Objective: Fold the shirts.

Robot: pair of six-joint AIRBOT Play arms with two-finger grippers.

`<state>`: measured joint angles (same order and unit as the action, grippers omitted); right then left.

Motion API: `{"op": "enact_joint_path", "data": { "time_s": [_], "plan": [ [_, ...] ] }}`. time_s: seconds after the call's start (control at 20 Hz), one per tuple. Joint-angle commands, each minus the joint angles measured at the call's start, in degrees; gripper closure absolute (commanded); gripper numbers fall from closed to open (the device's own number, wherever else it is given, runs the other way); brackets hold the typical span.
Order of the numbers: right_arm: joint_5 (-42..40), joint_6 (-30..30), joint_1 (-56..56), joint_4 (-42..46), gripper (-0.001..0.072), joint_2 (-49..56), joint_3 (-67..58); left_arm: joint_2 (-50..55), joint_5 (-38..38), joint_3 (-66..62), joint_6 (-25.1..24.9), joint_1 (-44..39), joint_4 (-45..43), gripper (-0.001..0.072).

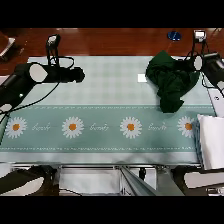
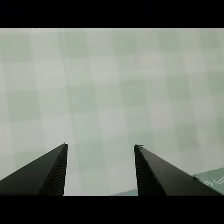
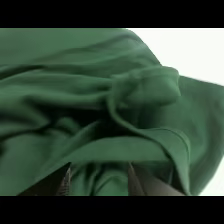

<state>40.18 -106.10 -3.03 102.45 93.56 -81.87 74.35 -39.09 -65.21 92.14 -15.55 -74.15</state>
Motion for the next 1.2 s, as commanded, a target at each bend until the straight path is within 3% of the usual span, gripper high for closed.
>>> {"op": "enact_joint_path", "data": {
  "time_s": [0.0,0.15,0.2,0.3,0.35,0.55,0.7,0.8,0.9,1.05,1.15],
  "plan": [
    [3.89,2.34,-4.92,-11.37,0.0306,11.26,-8.74,2.4,2.21,0.02,0.07,0.17,-0.04,0.02],
    [11.26,6.91,-6.51,-18.03,0.032,17.07,-13.44,3.15,1.99,0.02,0.07,0.17,-0.04,0.02],
    [13.31,9.6,-6.51,-20.13,0.0362,17.88,-13.94,3.15,1.99,0.0,0.07,0.2,-0.04,0.02],
    [16.87,15.17,-6.45,-24.59,0.0555,18.14,-14.01,3.1,0.94,-0.66,-1.77,0.61,-0.55,0.02],
    [19.19,18.03,-6.45,-27.04,0.0692,17.75,-14.32,2.97,-2.19,-2.8,-7.02,1.36,-2.58,0.02],
    [25.46,22.53,-6.6,-31.39,0.0692,11.54,-19.58,0.66,-25.75,-17.0,-8.35,8.31,-6.64,0.02],
    [19.04,24.0,-4.68,-33.14,0.0693,-0.98,-19.91,-7.48,-31.89,-13.99,-8.55,11.39,0.07,0.02],
    [14.64,24.74,-2.8,-33.18,0.0693,-9.09,-19.91,-15.89,-31.54,-4.83,-11.72,11.08,10.45,0.02],
    [10.97,24.96,-1.01,-33.33,0.0693,-15.85,-19.91,-25.11,-26.16,6.88,-12.63,9.07,17.77,0.02],
    [8.94,26.93,2.62,-33.77,0.0693,-24.15,-20.22,-35.85,-13.99,22.93,-10.45,4.13,20.2,0.02],
    [11.93,29.33,5.6,-35.17,0.0693,-27.71,-22.4,-38.91,-9.18,29.75,-7.69,2.23,20.2,0.0201]
  ]
}}
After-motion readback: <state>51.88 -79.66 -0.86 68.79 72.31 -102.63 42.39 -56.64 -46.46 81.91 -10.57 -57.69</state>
